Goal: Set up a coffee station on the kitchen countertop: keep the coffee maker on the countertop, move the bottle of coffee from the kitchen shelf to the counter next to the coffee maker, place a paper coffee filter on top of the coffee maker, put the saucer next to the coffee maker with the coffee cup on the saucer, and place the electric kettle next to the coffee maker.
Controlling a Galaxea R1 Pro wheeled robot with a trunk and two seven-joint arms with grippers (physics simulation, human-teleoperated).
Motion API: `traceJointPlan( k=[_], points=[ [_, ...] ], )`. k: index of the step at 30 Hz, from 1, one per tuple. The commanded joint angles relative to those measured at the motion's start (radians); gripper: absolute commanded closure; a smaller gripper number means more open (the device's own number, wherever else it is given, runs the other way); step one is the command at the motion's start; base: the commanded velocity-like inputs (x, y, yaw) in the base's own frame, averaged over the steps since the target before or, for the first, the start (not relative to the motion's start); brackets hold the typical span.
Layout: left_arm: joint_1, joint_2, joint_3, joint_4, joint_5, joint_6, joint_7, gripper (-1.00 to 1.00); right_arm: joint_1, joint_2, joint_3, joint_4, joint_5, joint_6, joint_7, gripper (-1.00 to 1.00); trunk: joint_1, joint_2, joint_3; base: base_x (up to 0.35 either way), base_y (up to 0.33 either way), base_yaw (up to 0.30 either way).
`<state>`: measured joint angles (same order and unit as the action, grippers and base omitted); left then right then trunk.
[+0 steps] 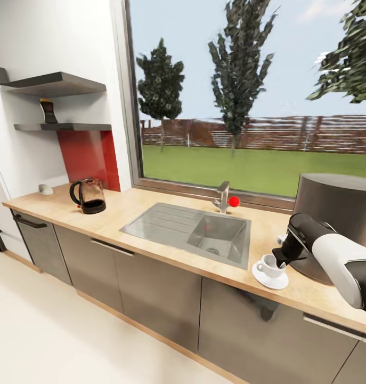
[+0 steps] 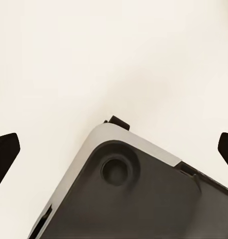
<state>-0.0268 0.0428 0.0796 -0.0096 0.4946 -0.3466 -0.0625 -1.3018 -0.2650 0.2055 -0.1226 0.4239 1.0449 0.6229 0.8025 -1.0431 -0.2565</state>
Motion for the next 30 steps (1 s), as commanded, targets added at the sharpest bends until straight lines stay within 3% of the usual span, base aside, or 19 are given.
traceJointPlan(
  k=[1, 17, 30],
  points=[
    [-0.001, 0.000, 0.008, 0.001, 0.001, -0.002, -0.007, -1.00, -0.001, -0.001, 0.005, -0.002, 0.006, 0.002, 0.011, 1.00, 0.000, -0.001, -0.001, 0.111, -0.005, 0.000],
    [-0.001, -0.001, 0.008, 0.001, 0.001, -0.004, -0.007, -1.00, -0.001, -0.006, 0.004, -0.002, 0.006, 0.002, 0.012, 1.00, 0.000, -0.001, -0.001, 0.068, -0.013, 0.000],
    [-0.001, -0.001, 0.008, 0.000, 0.001, -0.003, -0.007, -1.00, -0.001, -0.007, 0.005, -0.002, 0.006, 0.002, 0.012, 1.00, 0.050, -0.092, -0.042, 0.000, 0.000, 0.000]
  ],
)
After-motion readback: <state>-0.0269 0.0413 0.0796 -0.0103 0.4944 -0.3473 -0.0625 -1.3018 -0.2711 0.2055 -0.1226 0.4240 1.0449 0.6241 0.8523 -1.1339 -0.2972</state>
